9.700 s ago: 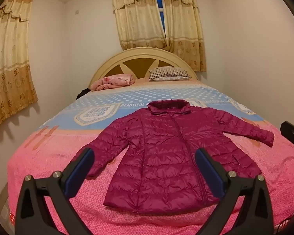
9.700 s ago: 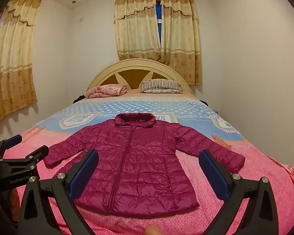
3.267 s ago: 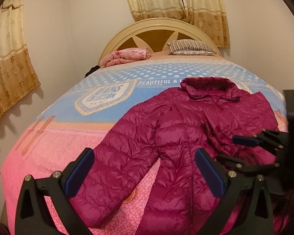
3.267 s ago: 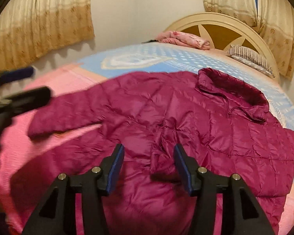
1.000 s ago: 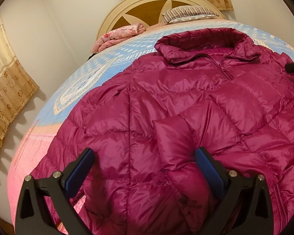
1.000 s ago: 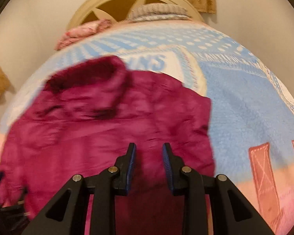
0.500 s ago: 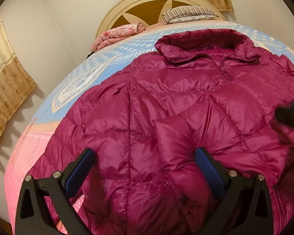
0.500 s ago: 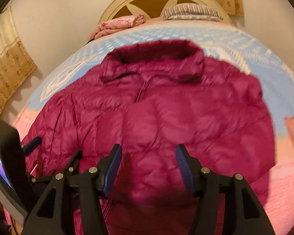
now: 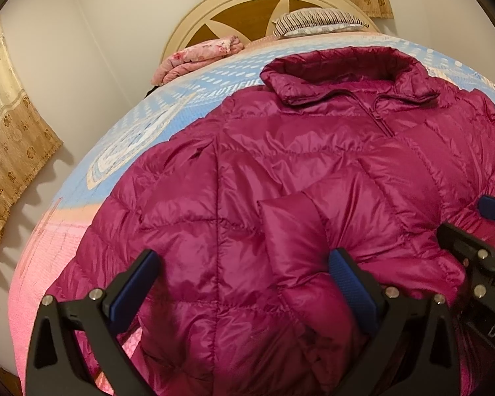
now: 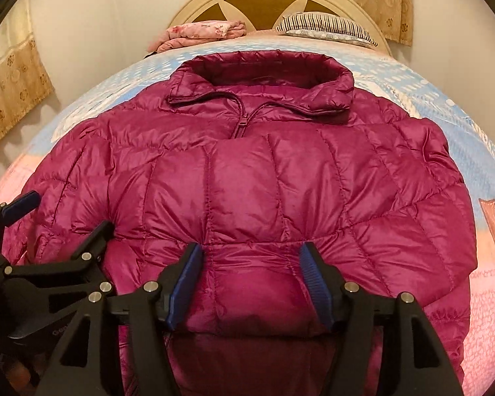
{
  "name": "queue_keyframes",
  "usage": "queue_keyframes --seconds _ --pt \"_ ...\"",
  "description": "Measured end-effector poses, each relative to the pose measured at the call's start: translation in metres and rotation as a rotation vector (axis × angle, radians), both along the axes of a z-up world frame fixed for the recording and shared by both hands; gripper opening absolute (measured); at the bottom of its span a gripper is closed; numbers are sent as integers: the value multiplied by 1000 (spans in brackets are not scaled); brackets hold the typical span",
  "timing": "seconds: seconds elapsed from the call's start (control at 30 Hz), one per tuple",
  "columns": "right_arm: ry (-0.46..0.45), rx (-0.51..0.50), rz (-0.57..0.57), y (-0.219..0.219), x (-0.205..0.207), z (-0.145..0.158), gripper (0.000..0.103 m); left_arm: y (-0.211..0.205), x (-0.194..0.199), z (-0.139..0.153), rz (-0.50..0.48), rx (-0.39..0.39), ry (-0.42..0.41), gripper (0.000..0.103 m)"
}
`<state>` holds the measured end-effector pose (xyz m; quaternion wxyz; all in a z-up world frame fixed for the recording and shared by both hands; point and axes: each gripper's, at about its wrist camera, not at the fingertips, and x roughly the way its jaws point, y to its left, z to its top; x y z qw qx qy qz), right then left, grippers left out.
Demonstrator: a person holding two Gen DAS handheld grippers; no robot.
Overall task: Fold large clothes
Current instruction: 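Lay the sleeve on the jacket body and open the right gripper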
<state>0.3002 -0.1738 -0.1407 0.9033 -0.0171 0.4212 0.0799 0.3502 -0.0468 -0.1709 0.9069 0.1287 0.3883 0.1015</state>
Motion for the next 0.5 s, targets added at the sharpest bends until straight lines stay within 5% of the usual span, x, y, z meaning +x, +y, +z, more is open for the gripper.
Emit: queue_keyframes --seconds 0.5 --pt "-14 -42 0 5 -1 -1 64 12 -2 12 -34 -89 39 103"
